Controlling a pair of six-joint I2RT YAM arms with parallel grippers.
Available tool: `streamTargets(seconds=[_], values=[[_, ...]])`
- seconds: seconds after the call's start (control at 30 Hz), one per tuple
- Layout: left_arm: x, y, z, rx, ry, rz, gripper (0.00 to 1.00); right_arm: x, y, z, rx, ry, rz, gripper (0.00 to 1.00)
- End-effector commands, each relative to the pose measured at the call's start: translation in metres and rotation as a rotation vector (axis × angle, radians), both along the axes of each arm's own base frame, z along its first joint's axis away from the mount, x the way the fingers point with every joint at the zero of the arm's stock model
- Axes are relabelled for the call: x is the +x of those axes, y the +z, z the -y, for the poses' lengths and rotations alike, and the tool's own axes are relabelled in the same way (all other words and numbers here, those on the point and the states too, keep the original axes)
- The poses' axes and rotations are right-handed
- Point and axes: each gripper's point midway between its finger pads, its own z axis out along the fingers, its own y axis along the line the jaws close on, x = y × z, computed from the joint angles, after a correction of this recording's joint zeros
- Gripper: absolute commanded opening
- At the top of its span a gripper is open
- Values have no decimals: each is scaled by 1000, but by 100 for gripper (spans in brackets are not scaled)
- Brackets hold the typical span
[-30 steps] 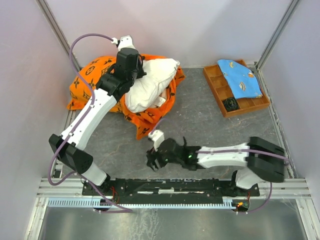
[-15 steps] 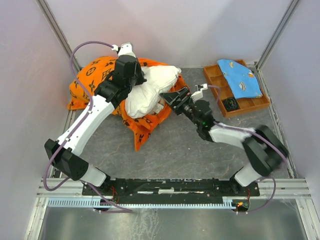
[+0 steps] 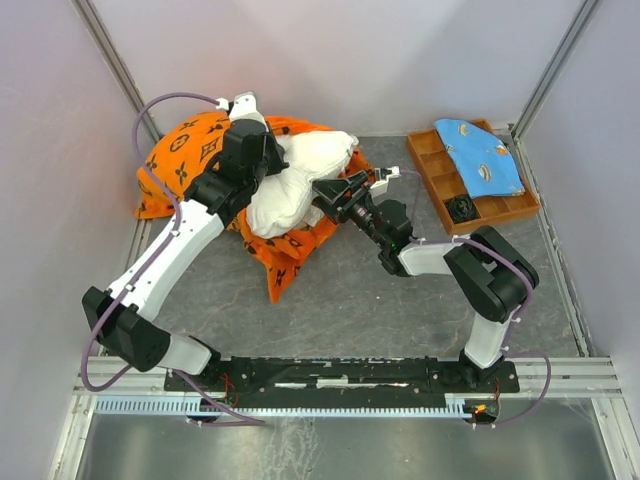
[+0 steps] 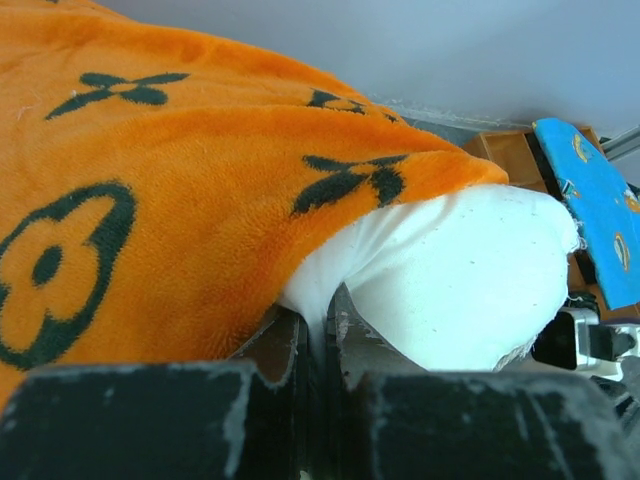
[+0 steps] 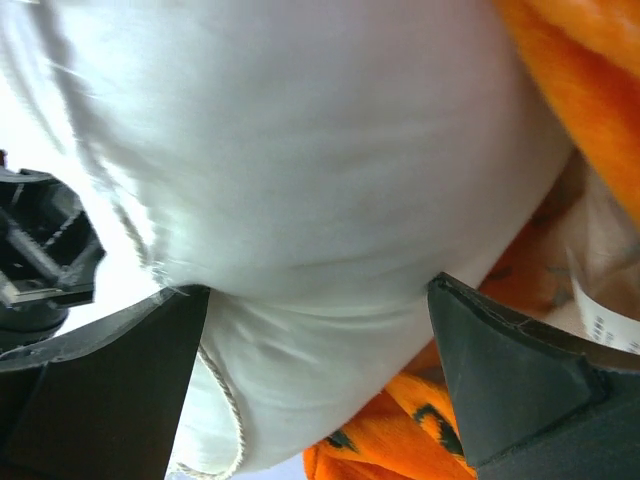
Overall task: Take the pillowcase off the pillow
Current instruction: Remove the pillow from the pillowcase.
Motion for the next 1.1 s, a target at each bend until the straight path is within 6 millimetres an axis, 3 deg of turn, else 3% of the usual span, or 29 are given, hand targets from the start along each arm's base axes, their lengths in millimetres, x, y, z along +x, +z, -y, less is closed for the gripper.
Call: streamTargets(seconds=[0.0, 0.17, 0.33, 0.57, 0.77, 0.87, 1.07], values=[[0, 27, 13, -128, -19, 106, 3, -33, 125, 2, 190, 79, 350, 99], [1, -12, 15, -122, -15, 41, 3, -51, 139, 2, 132, 75, 425, 99], [-4, -66, 17, -118, -10, -51, 3, -66, 163, 9, 114, 64, 504, 99], [-5, -107, 17, -102, 6, -128, 3, -93, 200, 22, 135, 79, 576, 99], [-13, -122, 20, -137, -11, -144, 3, -75, 182, 14, 64, 58, 468, 99], [-12, -114, 17, -123, -4, -129, 3, -67, 167, 9, 24, 50, 392, 99], [-17, -96, 20, -157, -31, -97, 3, -39, 135, 20, -28, -79, 189, 99]])
